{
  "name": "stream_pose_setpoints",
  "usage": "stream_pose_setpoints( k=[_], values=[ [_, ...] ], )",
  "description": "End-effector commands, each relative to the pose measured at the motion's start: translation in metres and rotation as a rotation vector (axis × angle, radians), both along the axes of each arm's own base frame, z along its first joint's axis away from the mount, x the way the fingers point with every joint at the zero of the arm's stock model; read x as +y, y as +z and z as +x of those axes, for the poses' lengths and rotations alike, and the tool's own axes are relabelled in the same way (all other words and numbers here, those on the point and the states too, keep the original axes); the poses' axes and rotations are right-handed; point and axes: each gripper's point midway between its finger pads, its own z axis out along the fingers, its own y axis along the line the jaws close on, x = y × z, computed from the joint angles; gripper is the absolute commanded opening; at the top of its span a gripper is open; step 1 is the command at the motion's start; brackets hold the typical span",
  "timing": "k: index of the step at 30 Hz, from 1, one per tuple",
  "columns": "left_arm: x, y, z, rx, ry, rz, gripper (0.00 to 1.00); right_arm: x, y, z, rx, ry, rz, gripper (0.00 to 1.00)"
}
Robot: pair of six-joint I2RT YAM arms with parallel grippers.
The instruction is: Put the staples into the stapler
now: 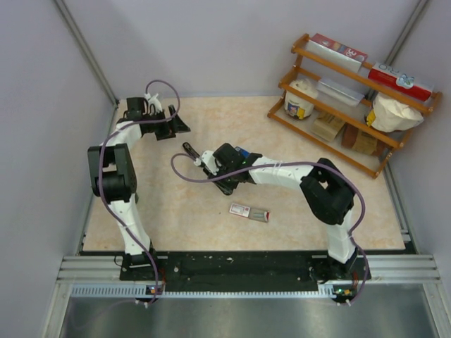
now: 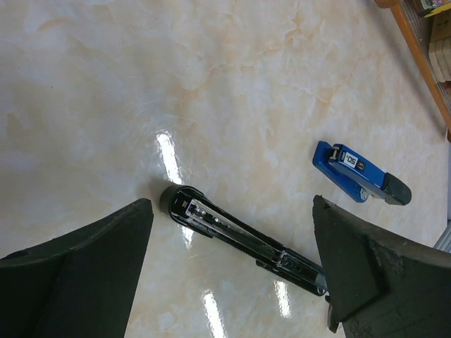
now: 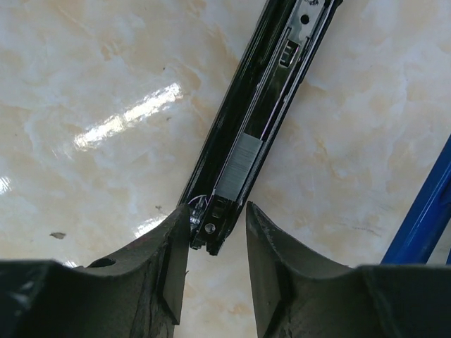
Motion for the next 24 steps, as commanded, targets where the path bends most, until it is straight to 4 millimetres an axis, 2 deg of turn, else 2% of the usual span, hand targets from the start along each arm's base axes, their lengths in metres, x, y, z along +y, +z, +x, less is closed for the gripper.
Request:
stream_pose_setpoints(
  k=[1, 8, 17, 20, 24],
  values=[
    [0.005, -0.001, 0.012, -0.019, 0.017, 0.001, 0.99, 0.007, 0.006, 0.004, -0.032, 0.021, -0.016, 0.34],
    [0.009, -0.023, 0.011, 0.035, 0.060, 0.028, 0.99, 0.005, 0.003, 0.004, -0.033, 0.026, -0.032, 0.25],
    [-0.010, -0.054, -0.001, 0.108, 0.026, 0.046, 0.99, 0.004, 0.001, 0.005, -0.036, 0.024, -0.038, 0.24],
    [-0.010, -0.053, -0.005, 0.107, 0.028, 0.056, 0.99, 0.004, 0.000, 0.006, -0.036, 0.025, -0.040, 0.24],
    [-0.003, -0.040, -0.008, 0.092, 0.034, 0.100, 0.99, 0.005, 0.001, 0.006, -0.036, 0.026, -0.038, 0.24]
  ],
)
